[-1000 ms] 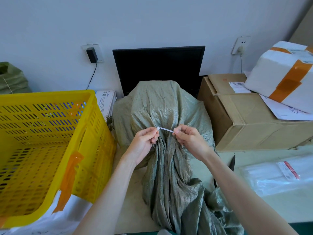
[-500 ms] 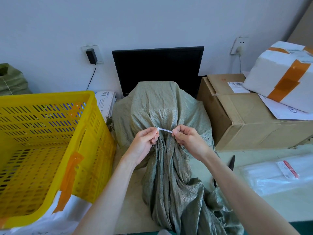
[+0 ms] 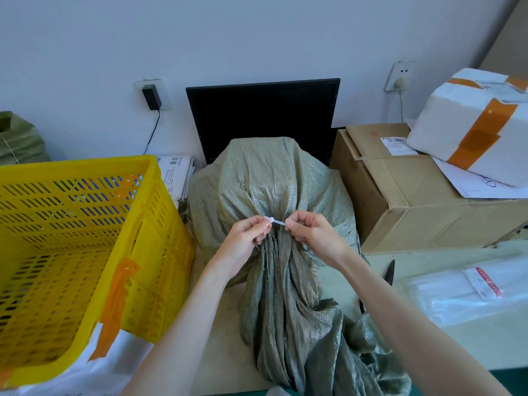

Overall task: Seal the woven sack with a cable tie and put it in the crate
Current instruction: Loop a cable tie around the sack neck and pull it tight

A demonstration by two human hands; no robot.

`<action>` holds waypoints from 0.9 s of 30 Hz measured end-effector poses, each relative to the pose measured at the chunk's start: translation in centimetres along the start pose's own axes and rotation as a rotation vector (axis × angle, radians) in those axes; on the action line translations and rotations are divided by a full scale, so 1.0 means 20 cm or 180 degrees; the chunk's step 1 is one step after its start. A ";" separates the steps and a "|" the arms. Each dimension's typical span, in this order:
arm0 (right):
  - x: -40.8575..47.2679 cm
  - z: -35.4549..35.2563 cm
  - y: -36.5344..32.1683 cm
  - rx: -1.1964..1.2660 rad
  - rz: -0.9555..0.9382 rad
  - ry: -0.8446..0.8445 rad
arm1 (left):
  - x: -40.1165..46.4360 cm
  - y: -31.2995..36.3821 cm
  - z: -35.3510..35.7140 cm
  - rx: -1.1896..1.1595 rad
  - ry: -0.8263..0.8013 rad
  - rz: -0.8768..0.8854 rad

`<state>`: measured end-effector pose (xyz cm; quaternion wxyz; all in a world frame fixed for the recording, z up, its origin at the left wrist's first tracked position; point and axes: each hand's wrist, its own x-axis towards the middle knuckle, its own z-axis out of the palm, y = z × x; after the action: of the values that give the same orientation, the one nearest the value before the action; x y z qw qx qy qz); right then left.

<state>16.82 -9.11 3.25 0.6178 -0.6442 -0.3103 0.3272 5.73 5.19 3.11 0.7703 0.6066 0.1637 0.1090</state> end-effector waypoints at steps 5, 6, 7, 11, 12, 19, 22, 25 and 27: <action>0.00 0.02 0.00 0.0002 0.0000 0.0001 | -0.01 0.03 0.03 0.0970 -0.0020 0.0107; 0.00 0.03 0.00 0.0056 0.0007 0.0012 | 0.00 0.03 0.05 0.1077 0.0030 0.0104; 0.00 0.03 0.01 0.0124 0.0021 0.0027 | 0.00 0.03 0.05 0.1158 0.0082 0.0103; 0.00 0.02 0.04 0.0532 0.0099 0.0101 | 0.01 0.03 0.07 0.1150 0.0180 0.0085; 0.01 0.01 0.05 0.0641 0.0116 0.0111 | 0.01 0.02 0.06 0.1130 0.0195 0.0057; 0.00 0.02 0.09 0.0520 0.0104 0.0128 | 0.00 0.00 0.03 0.1077 0.0355 -0.0173; 0.00 0.03 0.08 0.0523 0.0022 0.0138 | 0.01 0.02 0.03 0.1043 0.0341 -0.0211; -0.01 0.01 0.09 0.0732 -0.0023 0.0079 | 0.02 0.03 0.03 0.1086 0.0321 -0.0251; -0.01 0.01 0.10 0.0793 -0.0029 0.0049 | 0.02 0.03 0.03 0.1122 0.0301 -0.0286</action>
<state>16.58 -9.30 1.26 0.6969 -0.5635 -0.2653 0.3556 6.38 5.02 3.82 0.6476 0.7184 0.2432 0.0726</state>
